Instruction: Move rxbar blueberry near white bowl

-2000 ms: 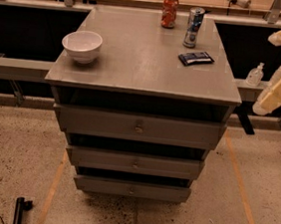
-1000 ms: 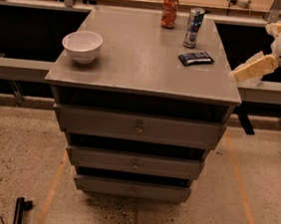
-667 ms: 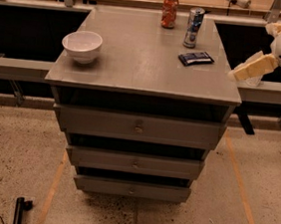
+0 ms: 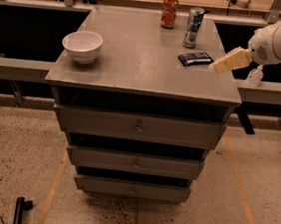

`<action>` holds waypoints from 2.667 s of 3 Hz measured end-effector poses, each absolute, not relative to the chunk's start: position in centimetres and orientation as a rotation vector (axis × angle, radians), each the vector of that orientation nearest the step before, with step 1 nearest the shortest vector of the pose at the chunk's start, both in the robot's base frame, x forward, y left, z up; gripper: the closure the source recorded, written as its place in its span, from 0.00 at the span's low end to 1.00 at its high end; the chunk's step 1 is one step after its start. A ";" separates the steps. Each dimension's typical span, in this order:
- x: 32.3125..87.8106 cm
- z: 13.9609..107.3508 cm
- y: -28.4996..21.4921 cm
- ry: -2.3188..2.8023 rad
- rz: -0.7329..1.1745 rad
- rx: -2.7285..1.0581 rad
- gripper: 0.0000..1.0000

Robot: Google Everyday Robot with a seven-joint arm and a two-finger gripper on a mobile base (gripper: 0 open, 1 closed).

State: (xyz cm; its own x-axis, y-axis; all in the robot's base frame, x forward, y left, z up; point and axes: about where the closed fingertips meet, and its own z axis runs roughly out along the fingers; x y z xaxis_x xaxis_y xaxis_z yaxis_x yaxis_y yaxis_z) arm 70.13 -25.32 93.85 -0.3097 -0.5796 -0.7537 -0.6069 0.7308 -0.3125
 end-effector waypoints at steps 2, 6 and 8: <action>71.9 92.1 -24.4 2.081 0.047 -0.714 0.00; 76.6 88.0 -19.7 1.989 0.230 -0.746 0.00; 80.2 86.2 -18.6 1.956 0.268 -0.632 0.00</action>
Offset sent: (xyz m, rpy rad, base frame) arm 0.0149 0.0063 -0.0138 0.0261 0.0225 -0.1017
